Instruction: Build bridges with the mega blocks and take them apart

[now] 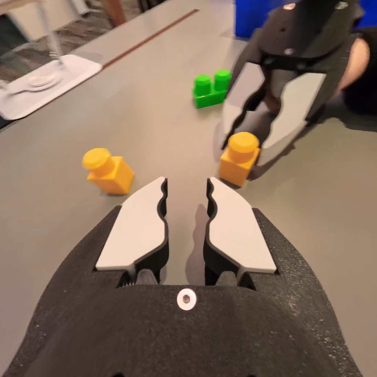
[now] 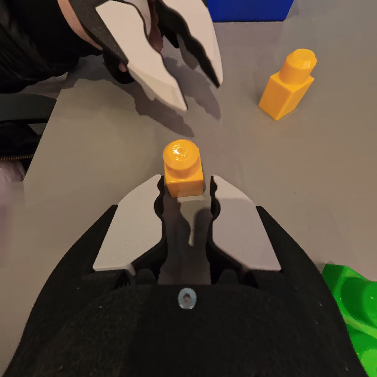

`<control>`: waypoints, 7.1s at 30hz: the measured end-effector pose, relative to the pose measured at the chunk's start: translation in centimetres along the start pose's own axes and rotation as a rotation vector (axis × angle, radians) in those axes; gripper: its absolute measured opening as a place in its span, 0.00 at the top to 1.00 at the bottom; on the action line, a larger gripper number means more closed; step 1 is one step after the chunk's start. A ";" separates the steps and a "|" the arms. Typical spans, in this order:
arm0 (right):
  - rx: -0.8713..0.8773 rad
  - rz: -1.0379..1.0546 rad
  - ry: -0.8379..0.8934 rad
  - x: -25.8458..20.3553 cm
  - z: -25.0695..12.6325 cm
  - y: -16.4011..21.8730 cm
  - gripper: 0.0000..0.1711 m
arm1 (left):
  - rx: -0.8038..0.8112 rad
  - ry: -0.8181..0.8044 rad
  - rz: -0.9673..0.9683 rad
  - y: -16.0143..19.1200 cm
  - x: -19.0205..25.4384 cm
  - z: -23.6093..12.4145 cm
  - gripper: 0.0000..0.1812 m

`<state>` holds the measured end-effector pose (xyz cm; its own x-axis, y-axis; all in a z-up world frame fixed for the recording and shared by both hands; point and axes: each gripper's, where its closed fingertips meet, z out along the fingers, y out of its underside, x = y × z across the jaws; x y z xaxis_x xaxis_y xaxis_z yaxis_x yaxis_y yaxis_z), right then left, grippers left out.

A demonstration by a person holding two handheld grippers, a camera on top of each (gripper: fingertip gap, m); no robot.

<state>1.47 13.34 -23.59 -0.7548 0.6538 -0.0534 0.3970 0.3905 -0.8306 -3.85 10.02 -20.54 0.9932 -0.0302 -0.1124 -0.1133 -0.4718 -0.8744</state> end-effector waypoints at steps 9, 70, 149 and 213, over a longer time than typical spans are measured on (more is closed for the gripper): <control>0.048 0.005 0.019 0.0 -1.0 -0.1 0.72 | -0.013 -0.376 -0.062 1.1 -8.0 0.2 0.50; 0.022 -0.042 -0.081 -0.5 4.3 -3.3 0.80 | -0.168 0.232 0.218 5.0 0.6 -2.1 0.80; 0.095 -0.043 -0.038 -1.4 -2.2 -1.0 0.95 | -0.310 -0.564 -0.550 5.5 -0.3 1.1 0.46; 0.062 0.190 0.295 5.1 1.7 -4.8 1.00 | -0.296 -0.167 -0.265 5.1 -0.2 1.4 0.52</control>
<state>-5.15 13.68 -20.85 -0.4834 0.8737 -0.0554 0.4768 0.2097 -0.8536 -4.69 8.82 -25.66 0.9663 0.2574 0.0019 0.1818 -0.6769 -0.7132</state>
